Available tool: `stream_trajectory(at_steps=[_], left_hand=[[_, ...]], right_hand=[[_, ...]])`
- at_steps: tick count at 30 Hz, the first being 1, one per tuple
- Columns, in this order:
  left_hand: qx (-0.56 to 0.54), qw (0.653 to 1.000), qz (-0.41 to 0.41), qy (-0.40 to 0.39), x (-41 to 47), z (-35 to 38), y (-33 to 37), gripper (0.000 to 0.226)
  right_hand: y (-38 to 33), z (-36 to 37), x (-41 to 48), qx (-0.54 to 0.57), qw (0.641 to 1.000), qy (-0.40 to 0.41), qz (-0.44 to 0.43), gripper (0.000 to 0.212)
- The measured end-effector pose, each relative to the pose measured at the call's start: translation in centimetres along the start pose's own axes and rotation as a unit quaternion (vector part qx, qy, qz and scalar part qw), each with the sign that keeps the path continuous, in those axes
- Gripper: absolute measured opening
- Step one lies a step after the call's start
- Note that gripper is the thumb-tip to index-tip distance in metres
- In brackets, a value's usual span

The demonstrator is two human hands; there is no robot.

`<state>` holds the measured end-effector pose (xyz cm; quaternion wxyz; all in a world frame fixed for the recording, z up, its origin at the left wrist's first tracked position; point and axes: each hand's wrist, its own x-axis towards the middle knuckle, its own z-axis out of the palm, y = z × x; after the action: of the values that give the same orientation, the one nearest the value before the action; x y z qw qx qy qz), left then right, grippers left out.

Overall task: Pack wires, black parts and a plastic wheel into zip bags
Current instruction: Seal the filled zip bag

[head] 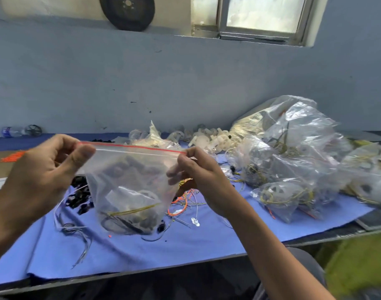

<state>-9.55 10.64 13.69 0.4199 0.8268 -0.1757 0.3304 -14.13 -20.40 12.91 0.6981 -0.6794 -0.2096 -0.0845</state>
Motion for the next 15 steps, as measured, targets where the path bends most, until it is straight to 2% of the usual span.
stream_trajectory(at_steps=[2,5,9,12,15], left_hand=[[-0.018,1.0,-0.002,-0.025,-0.5,0.8,0.4,0.052],[-0.037,0.997,-0.003,-0.067,-2.4,3.3,1.6,0.044],[-0.15,0.986,-0.059,-0.031,-2.8,7.3,3.4,0.024],[-0.167,0.984,-0.065,-0.014,-2.0,8.0,4.4,0.022],[-0.163,0.984,-0.068,-0.039,-3.2,7.9,3.6,0.019]], right_hand=[[-1.1,-1.0,-0.7,0.027,1.0,0.005,0.012,0.011],[-1.4,-2.4,-1.8,0.04,0.998,0.015,0.048,0.01],[-1.0,-4.5,-2.1,0.065,0.993,0.039,0.086,0.008],[-1.2,-9.2,-0.6,0.094,0.98,0.156,0.078,0.008],[-1.3,-17.1,0.8,0.093,0.925,0.358,0.084,0.009]])
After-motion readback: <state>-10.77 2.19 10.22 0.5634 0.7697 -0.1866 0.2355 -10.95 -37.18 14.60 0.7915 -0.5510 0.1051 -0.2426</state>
